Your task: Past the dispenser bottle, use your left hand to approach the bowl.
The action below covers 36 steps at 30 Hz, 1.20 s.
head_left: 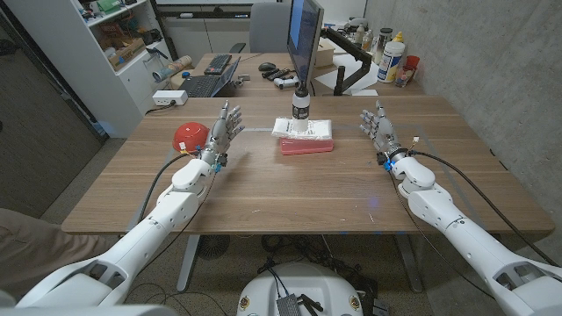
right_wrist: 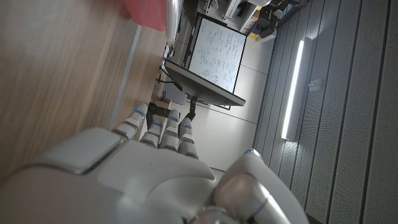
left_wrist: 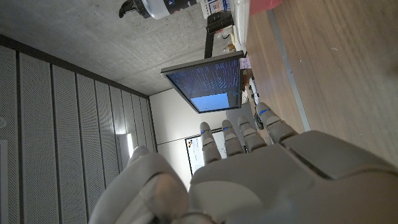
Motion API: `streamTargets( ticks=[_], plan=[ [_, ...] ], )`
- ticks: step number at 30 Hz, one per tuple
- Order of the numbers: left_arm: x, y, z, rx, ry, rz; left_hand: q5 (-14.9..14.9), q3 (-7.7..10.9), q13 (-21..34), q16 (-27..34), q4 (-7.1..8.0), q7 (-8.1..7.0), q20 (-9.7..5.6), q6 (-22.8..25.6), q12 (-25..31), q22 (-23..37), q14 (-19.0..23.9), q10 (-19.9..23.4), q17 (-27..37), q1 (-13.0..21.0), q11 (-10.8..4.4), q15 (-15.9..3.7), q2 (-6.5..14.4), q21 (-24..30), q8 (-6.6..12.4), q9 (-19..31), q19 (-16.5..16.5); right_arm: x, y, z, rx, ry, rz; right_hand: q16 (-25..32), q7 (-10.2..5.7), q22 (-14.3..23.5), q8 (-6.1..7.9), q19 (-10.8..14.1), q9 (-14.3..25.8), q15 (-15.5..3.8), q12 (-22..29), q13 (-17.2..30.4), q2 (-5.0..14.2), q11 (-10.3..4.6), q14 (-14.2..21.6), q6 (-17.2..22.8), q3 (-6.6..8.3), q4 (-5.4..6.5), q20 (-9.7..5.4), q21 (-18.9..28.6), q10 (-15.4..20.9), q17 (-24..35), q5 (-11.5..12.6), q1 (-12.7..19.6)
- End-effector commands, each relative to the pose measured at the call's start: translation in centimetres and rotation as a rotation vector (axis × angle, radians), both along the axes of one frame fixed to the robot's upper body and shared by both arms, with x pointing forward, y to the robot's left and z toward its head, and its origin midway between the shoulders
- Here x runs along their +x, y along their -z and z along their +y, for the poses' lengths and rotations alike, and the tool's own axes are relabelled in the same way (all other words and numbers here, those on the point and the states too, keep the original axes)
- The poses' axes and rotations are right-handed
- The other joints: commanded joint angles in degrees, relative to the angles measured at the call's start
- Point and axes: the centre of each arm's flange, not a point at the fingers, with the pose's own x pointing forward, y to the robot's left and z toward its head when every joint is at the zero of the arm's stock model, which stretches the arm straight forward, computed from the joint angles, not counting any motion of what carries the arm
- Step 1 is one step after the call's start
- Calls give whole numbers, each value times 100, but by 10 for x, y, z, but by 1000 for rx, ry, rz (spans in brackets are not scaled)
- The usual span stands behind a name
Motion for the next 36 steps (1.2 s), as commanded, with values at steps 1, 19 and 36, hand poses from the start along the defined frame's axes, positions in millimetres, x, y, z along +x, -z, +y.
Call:
streamTargets(
  ticks=[1, 19, 36],
  plan=[
    [4, -3, -5, 0, 22, -9, 38, -17, 6, 26, 38, -14, 1, 32, 39, 16, 39, 52, 24, 55, 13, -59, 19, 38, 20, 16, 59, -1, 1, 1, -2, -1, 12, 38, 10, 16, 25, -4, 16, -25, 36, 28, 45, -8, 52, 47, -8, 40, 45, 14, 45, 14, 46, 7],
    [-2, -6, 3, 19, -6, -27, 41, -30, 6, 21, 32, -19, -7, 42, 33, 16, 17, 40, 24, 58, 10, -62, 23, 20, 22, 16, 61, 0, 3, -1, 10, 7, 11, 36, 12, 18, 24, 16, 17, -27, 26, 30, 56, -6, 50, 54, -27, 46, 41, -30, 59, 15, 49, 10],
    [-13, -17, 25, 90, -116, -78, 47, -40, 6, -2, 19, -25, -18, 26, 26, 16, -62, 24, 22, 72, 13, -75, 28, -2, 15, 16, 45, 2, 3, 1, 9, 3, 12, 32, 20, 20, 25, 36, 17, -26, 16, 32, 69, -19, 42, 64, -48, 55, 36, -80, 74, 16, 50, 11]
  ],
)
